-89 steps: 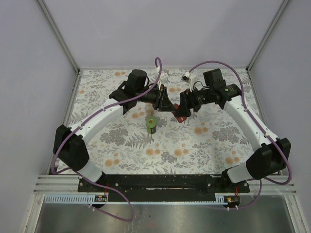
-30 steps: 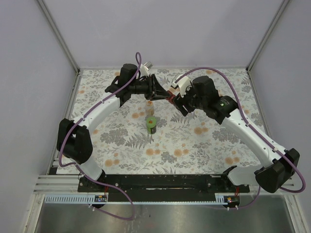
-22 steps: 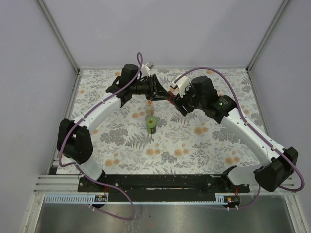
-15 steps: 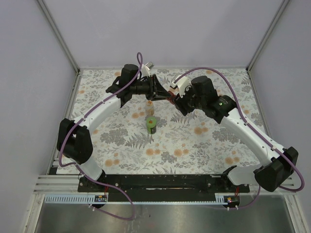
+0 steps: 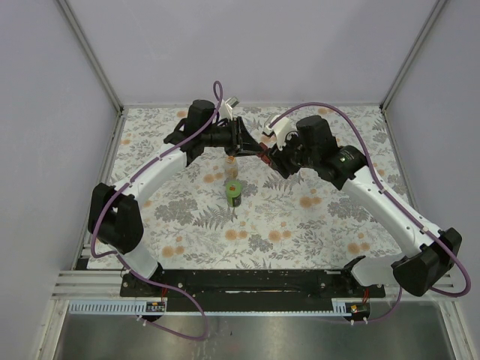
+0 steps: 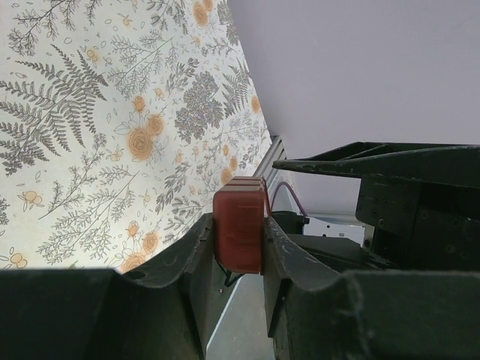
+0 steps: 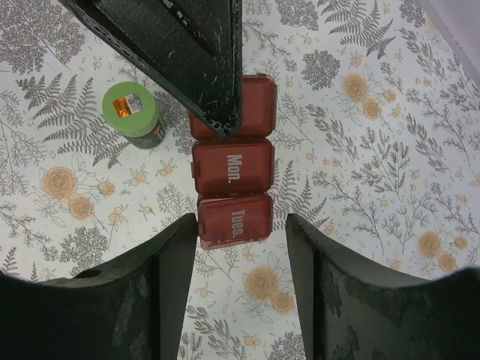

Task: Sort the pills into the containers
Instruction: Open the pill container at the center of the board.

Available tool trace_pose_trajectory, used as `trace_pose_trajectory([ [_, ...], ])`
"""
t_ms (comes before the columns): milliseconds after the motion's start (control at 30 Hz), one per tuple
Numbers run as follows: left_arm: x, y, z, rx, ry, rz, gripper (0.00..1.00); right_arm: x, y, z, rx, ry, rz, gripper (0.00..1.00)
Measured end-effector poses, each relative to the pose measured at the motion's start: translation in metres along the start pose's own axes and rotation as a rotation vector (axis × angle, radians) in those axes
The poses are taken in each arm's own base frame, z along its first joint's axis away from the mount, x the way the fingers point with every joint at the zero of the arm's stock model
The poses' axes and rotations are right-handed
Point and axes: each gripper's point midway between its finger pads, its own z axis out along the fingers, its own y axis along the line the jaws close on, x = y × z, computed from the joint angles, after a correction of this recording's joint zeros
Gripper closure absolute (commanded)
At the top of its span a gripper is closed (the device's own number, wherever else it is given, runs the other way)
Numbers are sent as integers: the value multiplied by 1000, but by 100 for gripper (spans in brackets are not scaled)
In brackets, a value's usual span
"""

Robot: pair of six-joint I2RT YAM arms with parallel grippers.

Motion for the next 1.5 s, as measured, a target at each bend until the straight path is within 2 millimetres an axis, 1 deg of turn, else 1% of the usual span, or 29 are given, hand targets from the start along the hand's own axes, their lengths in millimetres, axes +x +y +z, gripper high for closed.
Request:
trace_pose_trajectory([
  [200,0,0,0,1,0,6,100,1,2,-1,-11,5,1,44],
  [767,0,1,0,1,0,16,100,2,-2,-3,6,9,6,45],
  [1067,4,8,1,-4,5,7,100,1,-12,-13,52,1,7,45],
  [1267,8,7,2,5,20,2,100,4,-24,-16,101,10,8,45],
  [1500,8,5,1,17,22,8,100,4,-28,-17,112,12,9,46],
])
